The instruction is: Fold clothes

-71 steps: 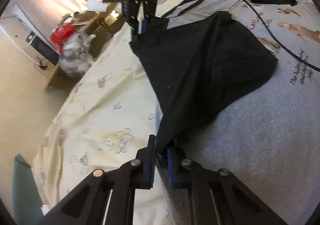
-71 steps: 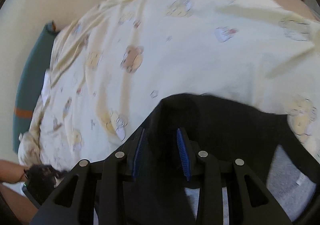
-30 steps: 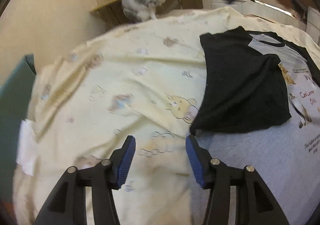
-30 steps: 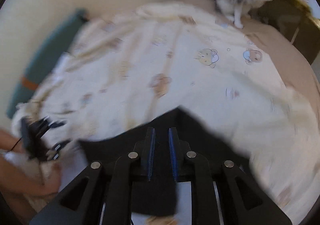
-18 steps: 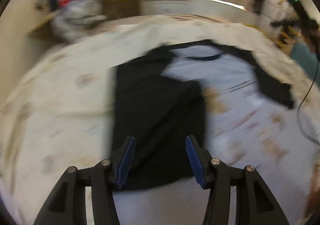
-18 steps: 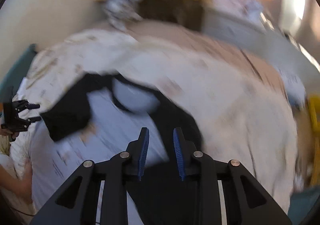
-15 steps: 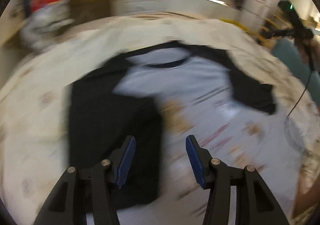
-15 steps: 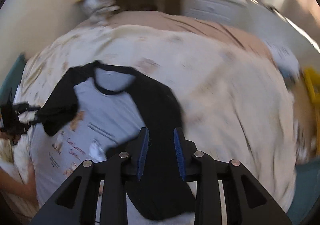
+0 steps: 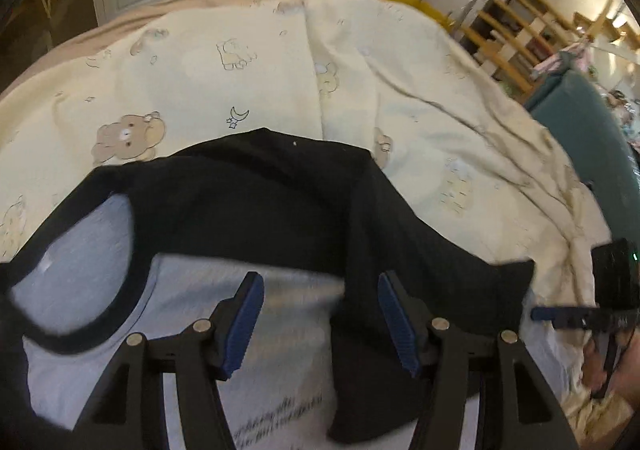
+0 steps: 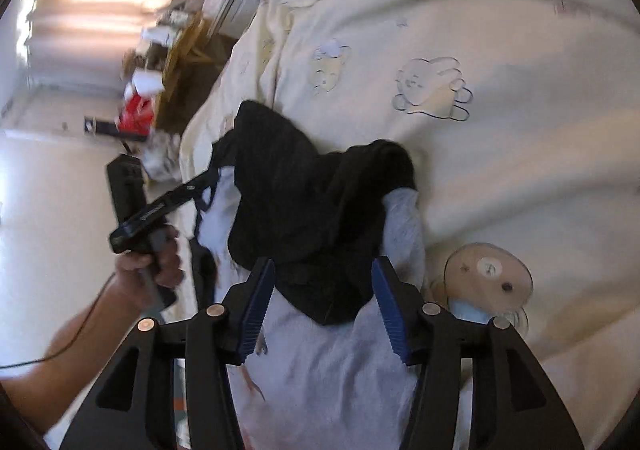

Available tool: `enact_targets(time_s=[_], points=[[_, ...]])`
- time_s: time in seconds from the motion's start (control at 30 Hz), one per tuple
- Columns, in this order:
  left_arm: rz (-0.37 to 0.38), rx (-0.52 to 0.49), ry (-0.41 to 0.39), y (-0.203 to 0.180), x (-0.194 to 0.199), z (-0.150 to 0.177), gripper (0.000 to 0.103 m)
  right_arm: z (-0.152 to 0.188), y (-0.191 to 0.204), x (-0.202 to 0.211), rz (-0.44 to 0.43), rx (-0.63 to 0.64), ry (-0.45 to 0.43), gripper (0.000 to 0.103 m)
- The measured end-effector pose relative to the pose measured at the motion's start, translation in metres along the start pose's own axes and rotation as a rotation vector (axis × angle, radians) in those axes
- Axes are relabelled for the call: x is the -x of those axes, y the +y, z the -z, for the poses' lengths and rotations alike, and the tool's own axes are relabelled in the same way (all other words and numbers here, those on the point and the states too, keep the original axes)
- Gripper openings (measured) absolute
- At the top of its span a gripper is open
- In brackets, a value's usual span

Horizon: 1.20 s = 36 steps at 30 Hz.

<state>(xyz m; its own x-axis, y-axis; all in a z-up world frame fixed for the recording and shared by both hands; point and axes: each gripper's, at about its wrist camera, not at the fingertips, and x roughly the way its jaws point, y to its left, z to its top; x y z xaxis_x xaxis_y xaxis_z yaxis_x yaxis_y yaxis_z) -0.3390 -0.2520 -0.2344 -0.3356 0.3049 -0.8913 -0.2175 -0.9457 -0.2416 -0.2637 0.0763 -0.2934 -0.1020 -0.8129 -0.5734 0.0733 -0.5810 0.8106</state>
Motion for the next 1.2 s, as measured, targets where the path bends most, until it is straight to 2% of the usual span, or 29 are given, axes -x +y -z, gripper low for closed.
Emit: enact_targets(time_s=[0.2, 0.27, 0.53, 0.57, 0.6, 0.63, 0.7, 0.73, 0.77, 0.83, 0.93, 1.0, 1.07, 1.1, 1.2], points=[[-0.021, 0.054, 0.005, -0.003, -0.022, -0.023, 0.061, -0.026, -0.015, -0.018, -0.060, -0.035, -0.010, 0.056], [-0.024, 0.072, 0.004, -0.005, -0.028, -0.029, 0.065, -0.033, -0.017, -0.023, -0.065, -0.036, -0.006, 0.056], [-0.060, -0.019, 0.045, -0.044, -0.066, -0.060, 0.066, -0.041, -0.025, -0.026, -0.102, -0.042, -0.023, 0.055], [-0.064, -0.022, 0.053, -0.047, -0.070, -0.065, 0.065, -0.043, -0.026, -0.027, -0.106, -0.054, -0.026, 0.055], [-0.069, -0.024, 0.061, -0.050, -0.073, -0.069, 0.055, -0.044, -0.028, -0.027, -0.114, -0.078, -0.032, 0.055], [-0.085, -0.026, 0.065, -0.051, -0.075, -0.074, 0.040, -0.045, -0.028, -0.028, -0.108, -0.078, -0.034, 0.053], [-0.086, 0.002, 0.056, -0.049, -0.076, -0.085, 0.035, -0.047, -0.027, -0.027, -0.097, -0.065, -0.050, 0.047], [-0.072, 0.030, 0.045, -0.045, -0.075, -0.091, 0.034, -0.049, -0.027, -0.025, -0.092, -0.052, -0.063, 0.040], [-0.068, 0.044, 0.038, -0.043, -0.074, -0.096, 0.034, -0.050, -0.026, -0.023, -0.086, -0.041, -0.077, 0.024], [-0.075, 0.063, 0.038, -0.036, -0.074, -0.106, 0.034, -0.055, -0.030, -0.019, -0.070, -0.039, -0.098, 0.006], [-0.113, 0.061, 0.049, -0.031, -0.080, -0.116, 0.033, -0.062, -0.034, -0.007, -0.075, -0.042, -0.126, 0.005], [-0.152, 0.091, 0.006, -0.026, -0.078, -0.124, 0.033, -0.065, -0.032, 0.001, -0.061, -0.027, -0.143, 0.005], [-0.156, 0.153, -0.030, -0.017, -0.076, -0.133, 0.033, -0.067, -0.035, 0.005, -0.020, -0.036, -0.146, 0.004], [-0.157, 0.157, -0.024, -0.017, -0.079, -0.136, 0.033, -0.068, -0.037, 0.007, -0.001, -0.040, -0.145, 0.005], [-0.163, 0.103, -0.036, -0.031, -0.080, -0.139, 0.033, -0.063, -0.039, 0.005, 0.015, -0.043, -0.064, 0.007]])
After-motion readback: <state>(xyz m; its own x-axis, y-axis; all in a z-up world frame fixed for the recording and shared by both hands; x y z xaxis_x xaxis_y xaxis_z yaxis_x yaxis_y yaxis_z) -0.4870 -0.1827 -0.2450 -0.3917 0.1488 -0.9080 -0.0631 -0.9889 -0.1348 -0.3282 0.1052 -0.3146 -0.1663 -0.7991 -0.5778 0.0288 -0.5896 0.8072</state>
